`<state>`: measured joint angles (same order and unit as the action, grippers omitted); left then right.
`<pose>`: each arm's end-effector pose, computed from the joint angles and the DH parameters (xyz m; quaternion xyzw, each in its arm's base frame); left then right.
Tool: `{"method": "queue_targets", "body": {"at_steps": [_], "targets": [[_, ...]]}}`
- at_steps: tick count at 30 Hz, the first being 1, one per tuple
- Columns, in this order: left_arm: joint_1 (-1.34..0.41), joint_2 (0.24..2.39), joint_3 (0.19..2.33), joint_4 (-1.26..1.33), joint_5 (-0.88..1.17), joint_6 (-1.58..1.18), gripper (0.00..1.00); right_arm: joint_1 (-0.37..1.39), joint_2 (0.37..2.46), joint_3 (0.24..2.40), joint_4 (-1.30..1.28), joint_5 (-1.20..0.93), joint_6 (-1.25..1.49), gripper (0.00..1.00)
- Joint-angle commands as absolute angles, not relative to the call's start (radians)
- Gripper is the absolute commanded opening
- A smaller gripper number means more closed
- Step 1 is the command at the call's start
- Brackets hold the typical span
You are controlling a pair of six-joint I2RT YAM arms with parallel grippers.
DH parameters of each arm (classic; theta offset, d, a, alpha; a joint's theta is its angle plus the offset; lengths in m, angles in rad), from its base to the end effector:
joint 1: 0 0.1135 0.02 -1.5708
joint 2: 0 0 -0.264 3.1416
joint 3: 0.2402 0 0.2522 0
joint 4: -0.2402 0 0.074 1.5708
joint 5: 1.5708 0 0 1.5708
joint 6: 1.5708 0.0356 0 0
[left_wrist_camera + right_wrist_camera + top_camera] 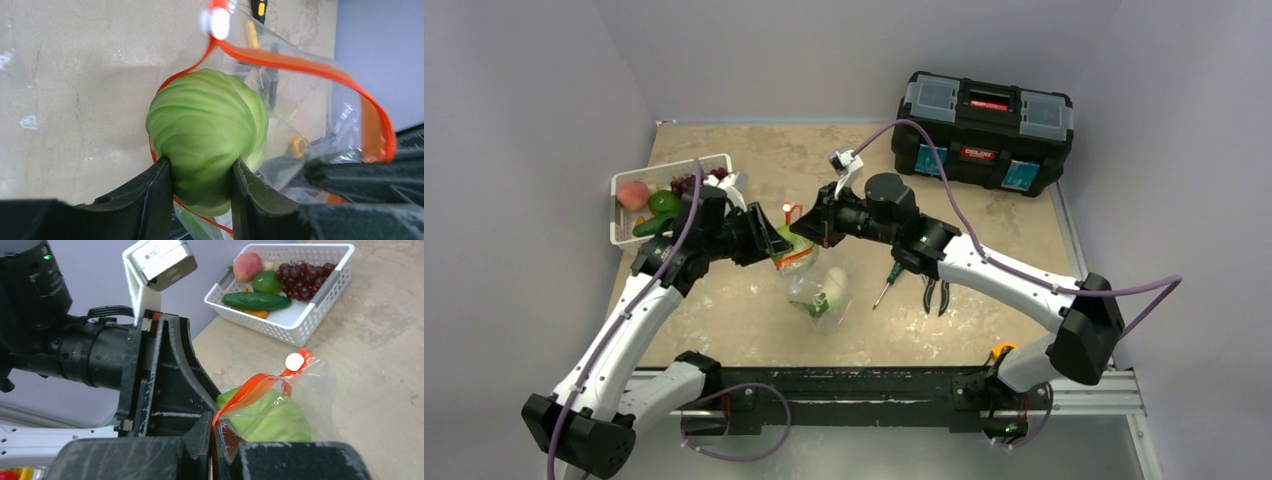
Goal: Place the food in the zip-top bag and seal the zipper
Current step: Place the fake vegetable in the zipper food storage bag.
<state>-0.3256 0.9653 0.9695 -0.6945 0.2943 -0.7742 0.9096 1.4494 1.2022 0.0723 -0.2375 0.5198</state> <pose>0.1841 -0.0730 0.3228 -0.1381 0.8864 -0.3334 0.2901 0.2066 0.2791 0.3549 -0.2220 0.7316 0.4868 0.4225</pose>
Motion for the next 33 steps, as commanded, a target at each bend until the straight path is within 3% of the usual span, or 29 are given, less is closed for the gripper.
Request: {"method": "queue_targets", "body": {"at_steps": [1, 6, 12, 14, 17, 21, 29, 33], "targets": [[-0.383, 0.969, 1.111, -0.827, 0.247, -0.559, 0.02, 0.914, 1.485, 1.263, 0.174, -0.278, 0.541, 0.00], [-0.426, 0.957, 1.149, -0.844, 0.276, -0.480, 0.03, 0.914, 1.537, 1.313, 0.145, -0.312, 0.533, 0.00], [-0.432, 0.975, 1.207, -0.868, 0.298, -0.258, 0.15, 0.913, 1.505, 1.291, 0.148, -0.296, 0.537, 0.00], [-0.433, 1.016, 1.241, -0.927, 0.256, -0.208, 0.23, 0.911, 1.496, 1.288, 0.153, -0.294, 0.543, 0.00], [-0.434, 1.032, 1.270, -0.936, 0.277, -0.201, 0.49, 0.910, 1.503, 1.302, 0.140, -0.322, 0.542, 0.00], [-0.432, 1.032, 1.318, -0.968, 0.229, -0.228, 0.66, 0.901, 1.490, 1.254, 0.175, -0.313, 0.551, 0.00], [-0.431, 0.899, 1.291, -0.951, 0.086, -0.325, 0.84, 0.890, 1.460, 1.201, 0.133, -0.285, 0.523, 0.00], [-0.429, 0.826, 1.233, -0.906, 0.011, -0.370, 0.87, 0.886, 1.447, 1.180, 0.142, -0.268, 0.519, 0.00]]}}
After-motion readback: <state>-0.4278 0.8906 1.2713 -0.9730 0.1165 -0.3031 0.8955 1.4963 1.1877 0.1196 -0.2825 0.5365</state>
